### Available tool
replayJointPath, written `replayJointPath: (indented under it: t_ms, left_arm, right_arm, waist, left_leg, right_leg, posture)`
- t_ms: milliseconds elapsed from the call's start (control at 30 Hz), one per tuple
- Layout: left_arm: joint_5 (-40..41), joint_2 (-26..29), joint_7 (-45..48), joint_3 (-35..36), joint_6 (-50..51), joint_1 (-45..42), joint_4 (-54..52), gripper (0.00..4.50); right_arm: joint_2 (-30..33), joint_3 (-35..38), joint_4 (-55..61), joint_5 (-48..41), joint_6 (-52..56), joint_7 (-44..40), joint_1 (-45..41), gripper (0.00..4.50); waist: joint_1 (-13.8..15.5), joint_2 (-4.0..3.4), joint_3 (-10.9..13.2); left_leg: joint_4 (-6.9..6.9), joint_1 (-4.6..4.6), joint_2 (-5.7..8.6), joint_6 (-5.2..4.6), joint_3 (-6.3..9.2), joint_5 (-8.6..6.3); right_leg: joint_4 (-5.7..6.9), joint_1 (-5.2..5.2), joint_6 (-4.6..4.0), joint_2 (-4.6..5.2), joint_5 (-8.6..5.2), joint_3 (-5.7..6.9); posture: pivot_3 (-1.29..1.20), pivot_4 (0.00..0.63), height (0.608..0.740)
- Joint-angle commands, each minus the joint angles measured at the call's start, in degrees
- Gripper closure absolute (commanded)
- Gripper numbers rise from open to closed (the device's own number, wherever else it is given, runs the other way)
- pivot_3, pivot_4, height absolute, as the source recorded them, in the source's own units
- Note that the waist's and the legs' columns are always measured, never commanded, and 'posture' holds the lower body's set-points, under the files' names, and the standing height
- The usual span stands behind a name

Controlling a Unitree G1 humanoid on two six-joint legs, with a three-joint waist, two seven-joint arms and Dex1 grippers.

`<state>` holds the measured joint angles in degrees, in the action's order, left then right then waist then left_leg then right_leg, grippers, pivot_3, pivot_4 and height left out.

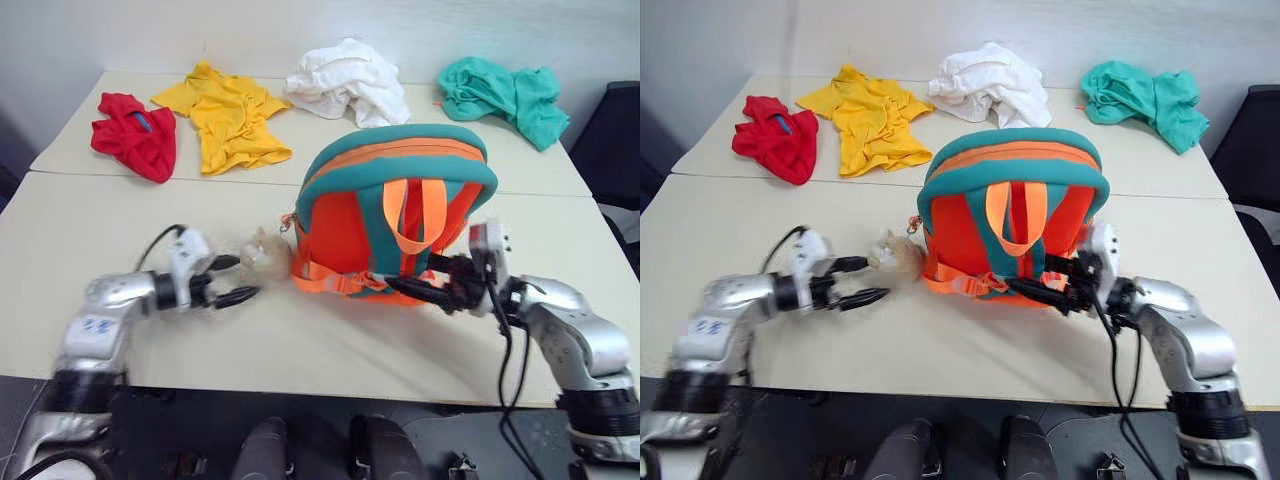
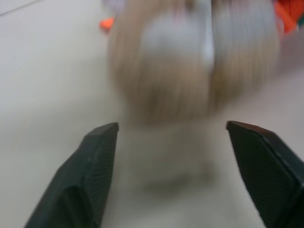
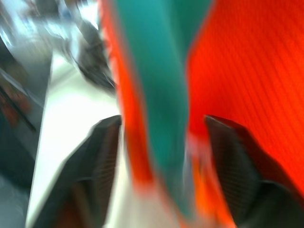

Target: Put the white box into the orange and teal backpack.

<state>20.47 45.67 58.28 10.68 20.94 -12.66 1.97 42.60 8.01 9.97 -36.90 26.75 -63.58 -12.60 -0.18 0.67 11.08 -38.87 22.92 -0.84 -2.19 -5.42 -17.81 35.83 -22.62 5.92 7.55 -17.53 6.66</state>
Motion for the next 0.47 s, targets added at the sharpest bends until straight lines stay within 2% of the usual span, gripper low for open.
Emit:
replayJointPath:
  t_ms: [33,67,100,200,267,467]
  left_arm:
    - [2.46,3.65,3.80,8.37,-4.06,6.66,-4.43,0.00]
    - [2.46,4.65,5.14,10.23,-5.86,9.46,-5.11,0.00]
    - [2.59,5.26,6.11,11.60,-7.14,11.69,-5.69,0.00]
    - [3.09,3.20,4.92,18.67,-11.10,20.22,-9.03,0.00]
    - [5.40,2.62,4.81,21.58,-8.17,24.37,-11.26,0.00]
    - [2.44,2.39,3.00,22.96,-12.75,28.50,-12.86,0.00]
  right_arm:
    - [4.05,5.15,-2.16,0.35,-4.00,-5.45,2.26,0.23]
    - [5.35,6.43,-3.45,0.33,-4.68,-6.90,3.19,0.04]
    - [6.30,7.27,-4.60,0.80,-5.74,-7.96,3.94,0.04]
    - [8.63,8.34,-16.34,9.36,-22.66,-11.77,4.46,0.04]
    - [8.78,8.33,-24.24,13.56,-33.68,-12.33,2.23,0.04]
    - [7.27,5.29,-34.60,17.14,-41.12,-12.83,-3.02,0.04]
  waist:
    - [0.03,-0.01,0.00]
    - [0.03,-0.03,0.01]
    - [0.04,-0.04,0.02]
    - [0.07,-0.06,0.03]
    - [0.03,-0.06,0.03]
    - [-0.05,-0.25,0.12]
  left_leg:
    - [0.00,0.00,0.00,0.00,0.00,0.00]
    - [-0.02,-0.01,0.00,-0.01,0.00,0.00]
    - [0.00,-0.10,0.00,-0.04,-0.01,-0.03]
    - [0.01,-0.19,0.00,-0.04,-0.01,-0.15]
    - [0.02,-0.22,0.01,-0.03,-0.05,-0.17]
    - [0.30,-0.58,0.00,0.02,-0.33,-0.14]
  right_leg:
    - [-0.01,0.00,0.00,0.01,0.00,0.00]
    - [-0.01,0.02,0.00,0.04,0.00,0.00]
    - [-0.04,0.10,0.00,0.08,0.00,-0.04]
    - [-0.27,0.17,0.00,0.14,0.00,-0.06]
    - [-0.28,0.17,0.00,0.14,0.00,-0.10]
    - [-0.18,0.21,-0.05,0.13,-0.03,-0.35]
  posture:
    - [0.00,0.150,0.740]
    - [0.00,0.150,0.740]
    - [0.00,0.150,0.740]
    - [0.00,0.150,0.740]
    - [0.00,0.150,0.740]
    - [0.00,0.150,0.740]
